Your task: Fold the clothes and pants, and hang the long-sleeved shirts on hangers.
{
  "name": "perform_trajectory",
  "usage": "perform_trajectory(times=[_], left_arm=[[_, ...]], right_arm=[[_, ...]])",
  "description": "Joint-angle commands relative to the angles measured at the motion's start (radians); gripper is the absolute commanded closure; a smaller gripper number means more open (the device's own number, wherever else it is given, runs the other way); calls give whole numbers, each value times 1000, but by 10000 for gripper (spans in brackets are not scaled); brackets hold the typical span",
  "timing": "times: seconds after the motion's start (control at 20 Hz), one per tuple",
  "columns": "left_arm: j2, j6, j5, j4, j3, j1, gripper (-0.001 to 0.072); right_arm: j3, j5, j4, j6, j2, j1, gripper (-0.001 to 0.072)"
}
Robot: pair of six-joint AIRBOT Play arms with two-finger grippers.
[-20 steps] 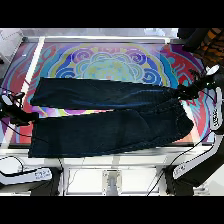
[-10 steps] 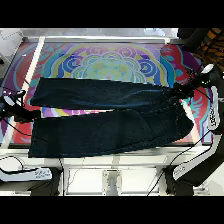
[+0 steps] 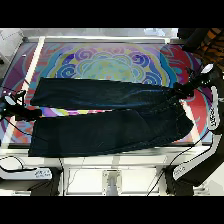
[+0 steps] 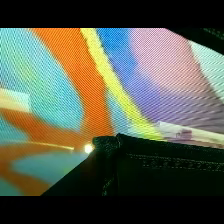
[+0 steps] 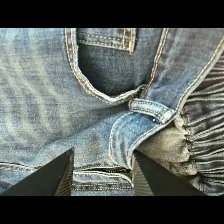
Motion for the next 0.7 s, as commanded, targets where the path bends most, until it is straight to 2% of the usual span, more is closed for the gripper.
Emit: perform_trajectory(times=[0.0, 0.15, 0.3, 0.35, 0.4, 0.45, 0.5, 0.65], left_arm=[[2, -36, 32, 44, 96, 0, 679], [-2, -117, 48, 114, 268, 0, 679], [-3, -117, 50, 113, 373, 0, 677], [-2, -117, 35, 113, 387, 0, 647], [0, -115, 12, 115, 392, 0, 514], [4, -113, -17, 129, 392, 2, 298], [8, -113, -52, 153, 392, 8, 213], [23, -74, -177, 184, 392, 55, 216]], right_arm=[[0, -9, -25, 0, 1, 0, 343], [0, -13, -90, 24, 1, 0, 344], [0, -2, -144, 48, 1, -1, 344], [0, 8, -159, 48, 2, -1, 344], [0, 27, -186, 47, 7, -2, 344], [0, 50, -210, 27, 14, -7, 344], [-1, 82, -220, -3, 26, -16, 343], [-36, 164, -217, -47, 84, -84, 342]])
